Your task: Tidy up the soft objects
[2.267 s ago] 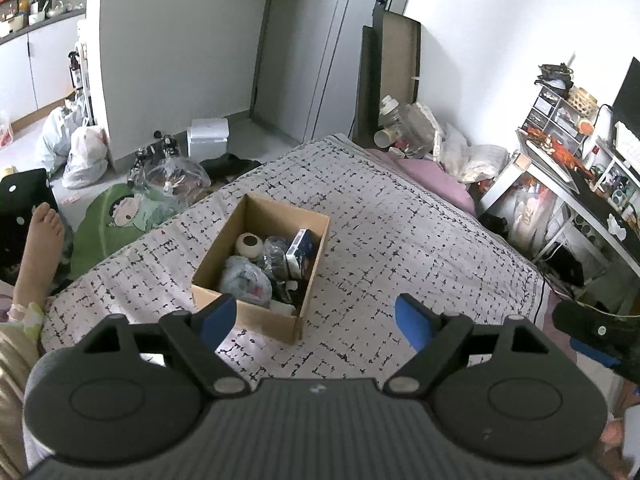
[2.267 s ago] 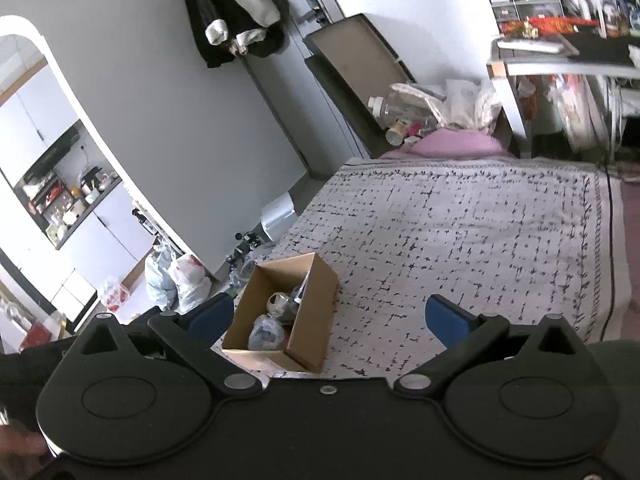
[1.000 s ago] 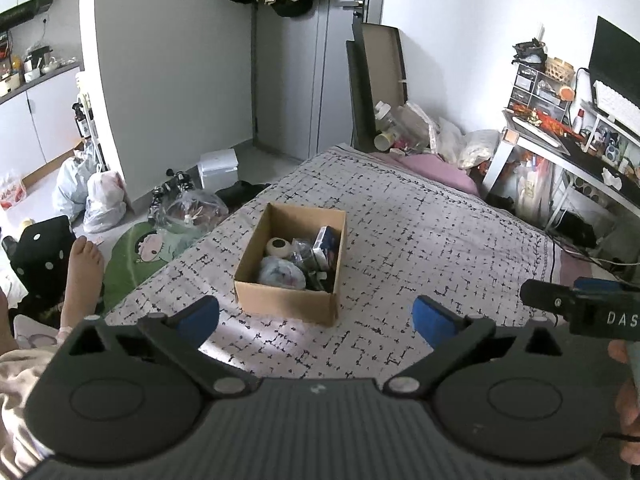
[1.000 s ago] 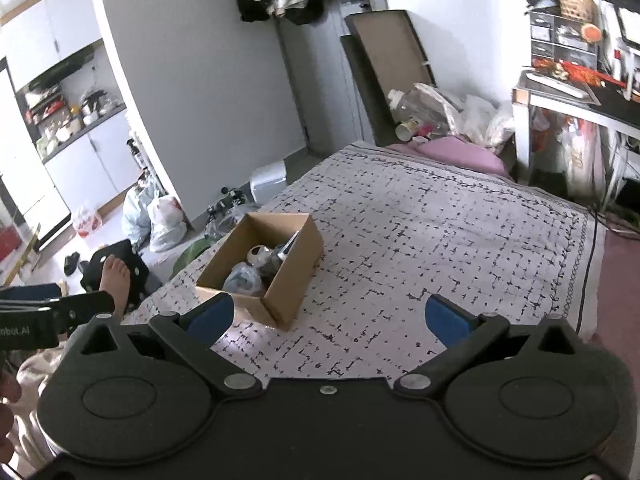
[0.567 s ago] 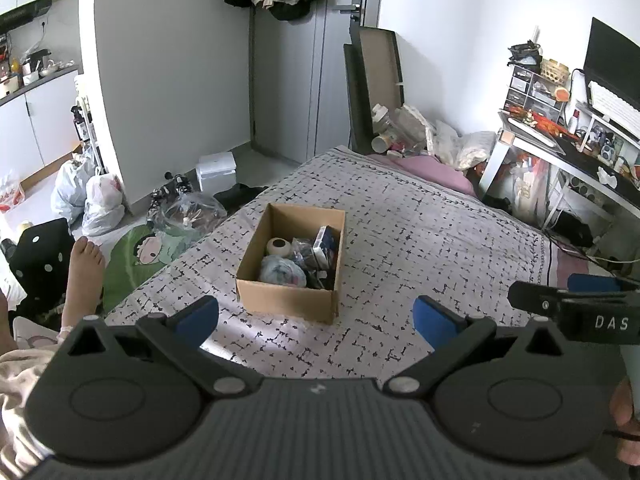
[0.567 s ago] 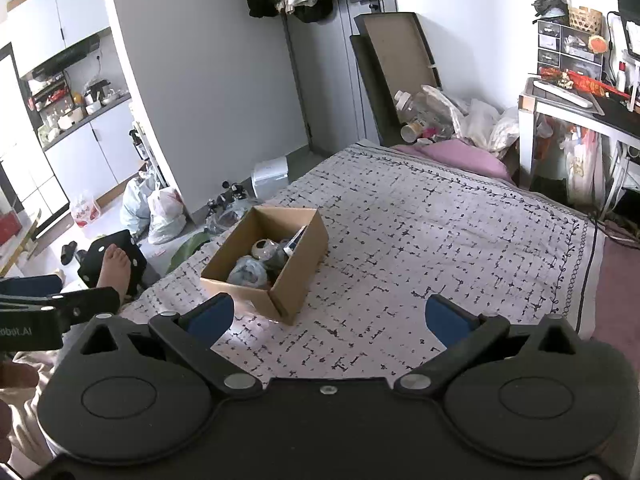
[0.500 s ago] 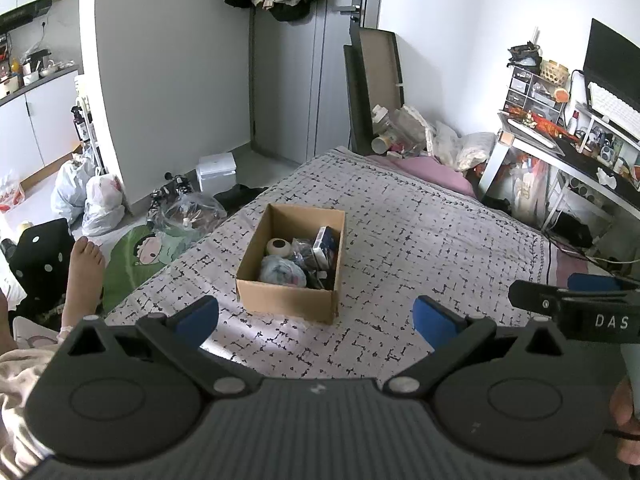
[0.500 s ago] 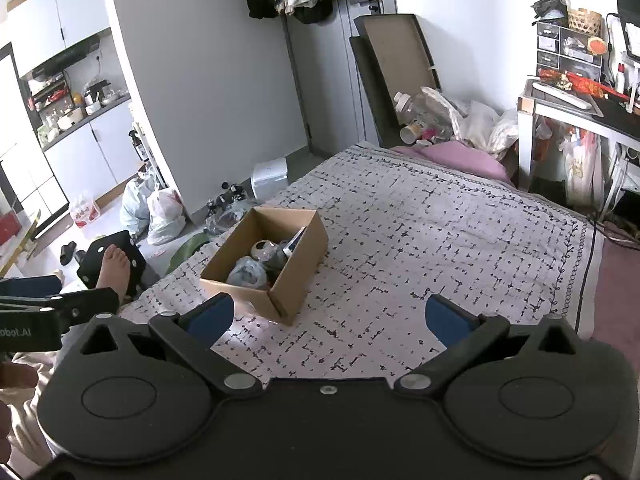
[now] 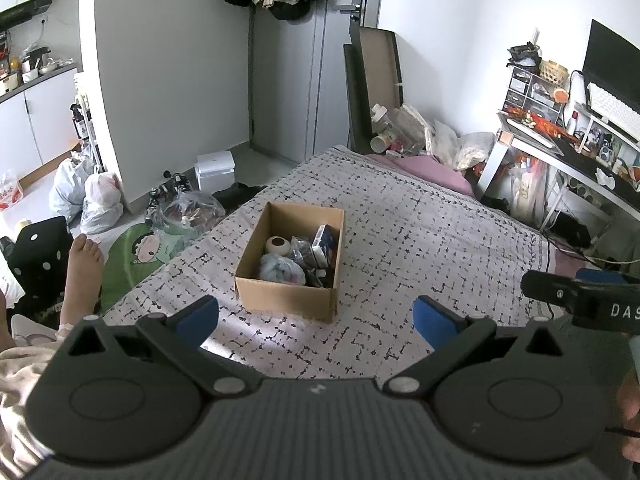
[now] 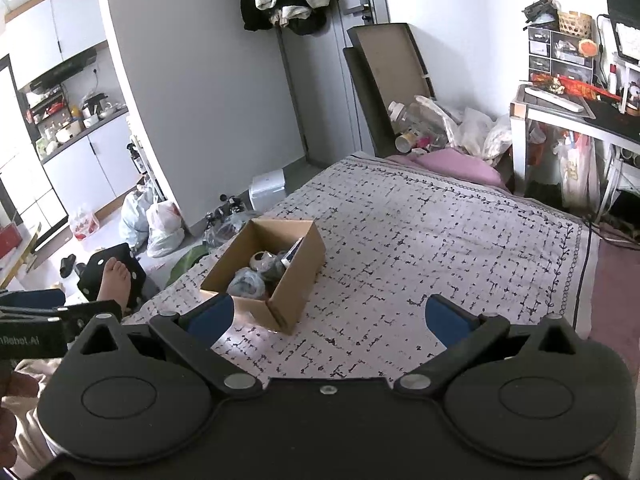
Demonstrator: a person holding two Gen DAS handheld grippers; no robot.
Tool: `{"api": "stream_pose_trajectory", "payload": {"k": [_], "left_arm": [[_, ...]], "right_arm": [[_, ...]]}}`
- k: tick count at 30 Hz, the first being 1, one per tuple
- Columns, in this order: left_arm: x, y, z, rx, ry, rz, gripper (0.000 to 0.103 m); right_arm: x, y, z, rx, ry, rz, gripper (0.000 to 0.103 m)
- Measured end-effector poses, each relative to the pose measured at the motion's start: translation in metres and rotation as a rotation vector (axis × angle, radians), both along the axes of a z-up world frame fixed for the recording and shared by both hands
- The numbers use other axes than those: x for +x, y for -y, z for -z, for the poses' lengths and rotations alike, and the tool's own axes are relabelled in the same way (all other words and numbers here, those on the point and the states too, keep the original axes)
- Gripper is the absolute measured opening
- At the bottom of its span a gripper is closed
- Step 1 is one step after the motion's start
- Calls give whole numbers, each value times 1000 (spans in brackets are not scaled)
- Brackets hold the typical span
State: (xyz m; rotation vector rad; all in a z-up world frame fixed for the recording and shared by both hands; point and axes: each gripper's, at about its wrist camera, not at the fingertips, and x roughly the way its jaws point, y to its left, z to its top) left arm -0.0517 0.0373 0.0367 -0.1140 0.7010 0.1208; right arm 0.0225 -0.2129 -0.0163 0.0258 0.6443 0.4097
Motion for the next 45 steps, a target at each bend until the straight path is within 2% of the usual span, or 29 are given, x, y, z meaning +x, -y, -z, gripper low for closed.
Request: {"api": "stream_pose_trajectory", "payload": {"k": [18, 37, 45], "left_arm": [[3, -11, 3, -18, -1, -23, 103], [3, -12, 8, 4, -24, -23, 103], [1, -13, 11, -18, -32, -30, 103]], "right_arm": [[1, -8, 7, -19, -16, -31, 103], [3, -6, 14, -18, -37, -29, 103], [2, -9, 16, -11, -39, -39, 103]]}}
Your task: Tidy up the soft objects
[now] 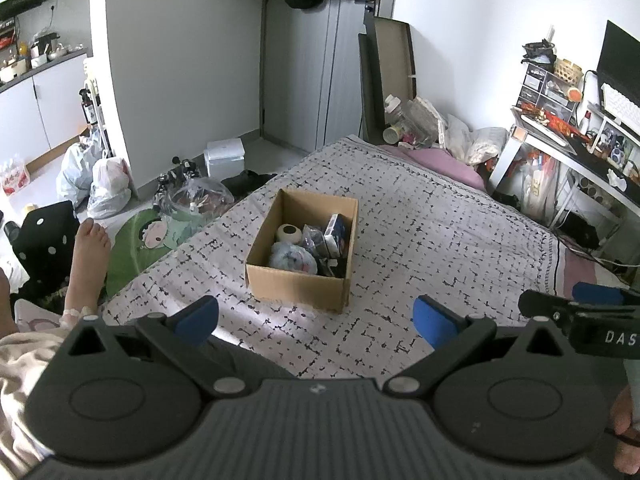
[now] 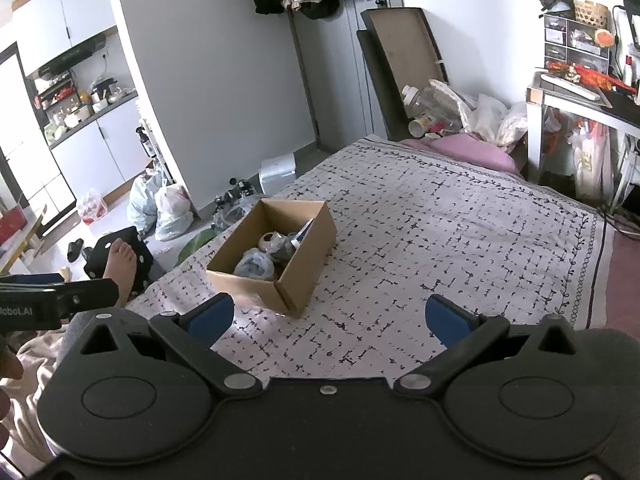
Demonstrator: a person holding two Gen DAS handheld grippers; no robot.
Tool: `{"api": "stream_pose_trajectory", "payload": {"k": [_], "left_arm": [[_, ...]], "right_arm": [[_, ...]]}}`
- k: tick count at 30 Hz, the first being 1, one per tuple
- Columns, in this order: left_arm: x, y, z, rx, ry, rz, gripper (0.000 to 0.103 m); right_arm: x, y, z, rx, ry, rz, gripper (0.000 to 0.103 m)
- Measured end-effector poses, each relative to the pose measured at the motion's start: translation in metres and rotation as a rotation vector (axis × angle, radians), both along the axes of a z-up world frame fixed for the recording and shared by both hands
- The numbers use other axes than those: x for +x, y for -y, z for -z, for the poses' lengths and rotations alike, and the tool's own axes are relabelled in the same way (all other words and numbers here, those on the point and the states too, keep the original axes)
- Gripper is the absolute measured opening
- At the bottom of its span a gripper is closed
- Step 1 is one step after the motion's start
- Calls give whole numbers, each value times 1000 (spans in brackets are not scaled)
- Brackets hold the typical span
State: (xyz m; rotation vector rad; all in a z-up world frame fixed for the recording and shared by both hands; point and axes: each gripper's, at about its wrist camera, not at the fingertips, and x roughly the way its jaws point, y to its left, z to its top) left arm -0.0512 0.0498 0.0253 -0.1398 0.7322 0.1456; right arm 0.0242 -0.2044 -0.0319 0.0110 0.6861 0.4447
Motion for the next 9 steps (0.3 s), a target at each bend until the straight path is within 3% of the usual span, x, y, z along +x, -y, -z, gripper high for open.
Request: {"api": "stream_pose_trajectory", "payload": {"k": [9], "left_arm": [[0, 10, -1, 22, 3, 31, 103]], "right_arm": [[1, 3, 0, 16, -1, 6, 103]]}}
